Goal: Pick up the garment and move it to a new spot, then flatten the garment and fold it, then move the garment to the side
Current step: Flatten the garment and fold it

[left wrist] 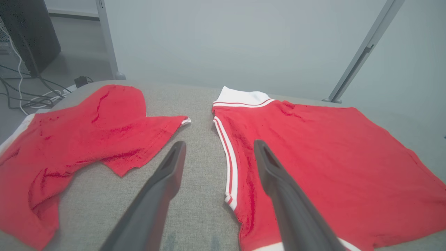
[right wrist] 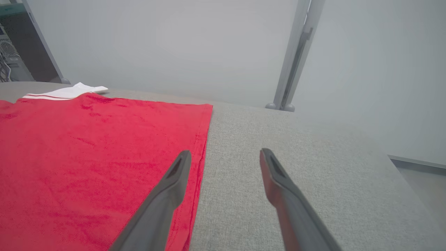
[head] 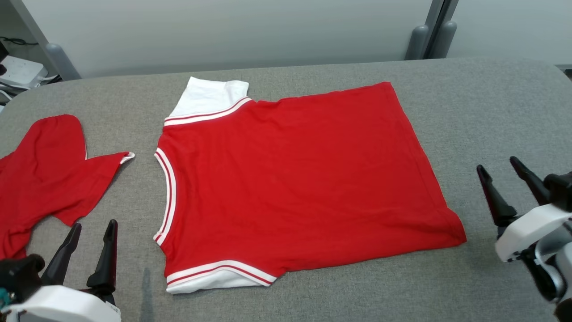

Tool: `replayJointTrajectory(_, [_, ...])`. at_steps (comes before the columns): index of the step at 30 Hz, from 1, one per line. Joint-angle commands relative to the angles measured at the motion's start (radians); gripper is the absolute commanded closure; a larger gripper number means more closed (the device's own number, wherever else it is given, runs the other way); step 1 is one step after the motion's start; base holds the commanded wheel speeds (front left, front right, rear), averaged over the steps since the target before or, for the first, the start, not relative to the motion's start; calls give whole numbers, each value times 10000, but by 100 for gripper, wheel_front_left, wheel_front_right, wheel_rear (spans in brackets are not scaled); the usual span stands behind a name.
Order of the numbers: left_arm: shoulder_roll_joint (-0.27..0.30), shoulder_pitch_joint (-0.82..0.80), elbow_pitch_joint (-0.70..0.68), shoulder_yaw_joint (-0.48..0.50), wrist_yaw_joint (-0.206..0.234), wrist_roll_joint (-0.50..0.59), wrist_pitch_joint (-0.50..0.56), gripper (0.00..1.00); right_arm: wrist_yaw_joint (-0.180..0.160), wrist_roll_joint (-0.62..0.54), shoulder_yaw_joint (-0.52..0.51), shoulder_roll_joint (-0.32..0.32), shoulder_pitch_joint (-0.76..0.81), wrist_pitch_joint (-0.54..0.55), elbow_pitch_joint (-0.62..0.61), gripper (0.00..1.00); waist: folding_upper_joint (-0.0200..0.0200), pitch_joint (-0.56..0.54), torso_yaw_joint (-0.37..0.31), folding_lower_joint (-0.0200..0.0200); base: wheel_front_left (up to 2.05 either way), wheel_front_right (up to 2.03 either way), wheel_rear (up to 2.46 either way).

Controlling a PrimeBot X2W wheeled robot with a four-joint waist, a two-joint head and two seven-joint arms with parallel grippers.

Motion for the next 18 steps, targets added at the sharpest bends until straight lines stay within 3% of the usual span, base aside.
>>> replayJointTrajectory(1, [108, -127, -257, 605, 122, 229, -587, 0, -30, -360, -219, 39, 325, -251, -326, 0, -1, -75, -7, 1, 0, 0, 0])
replayJointTrajectory(3, [-270, 6, -281, 769, 138, 367, -1280, 0, -30, -850, -683, 567, 497, -381, -635, 0, -1, -143, -26, 1, 0, 0, 0])
replayJointTrajectory(4, [-748, 73, -250, 1045, 126, 556, -1636, 0, -30, -1349, -1113, 1087, 700, -448, -1030, 0, -1, -212, -43, 1, 0, 0, 0])
replayJointTrajectory(8, [-2163, 132, -573, 1993, -50, 1406, -1777, 0, -30, -2219, -2027, 2118, 1340, -471, -2390, 0, -1, -403, -32, 1, 0, 0, 0])
replayJointTrajectory(14, [-4041, 702, -841, 3409, -1080, 3295, -1783, 0, -30, -2825, -2366, 3371, 2614, -474, -3944, 0, -1, -733, -133, 1, 0, 0, 0])
replayJointTrajectory(18, [-5105, 1185, -871, 4068, -1952, 4395, -1784, 0, -30, -2897, -2211, 3717, 3196, -475, -4720, 0, -1, -909, -289, 1, 0, 0, 0])
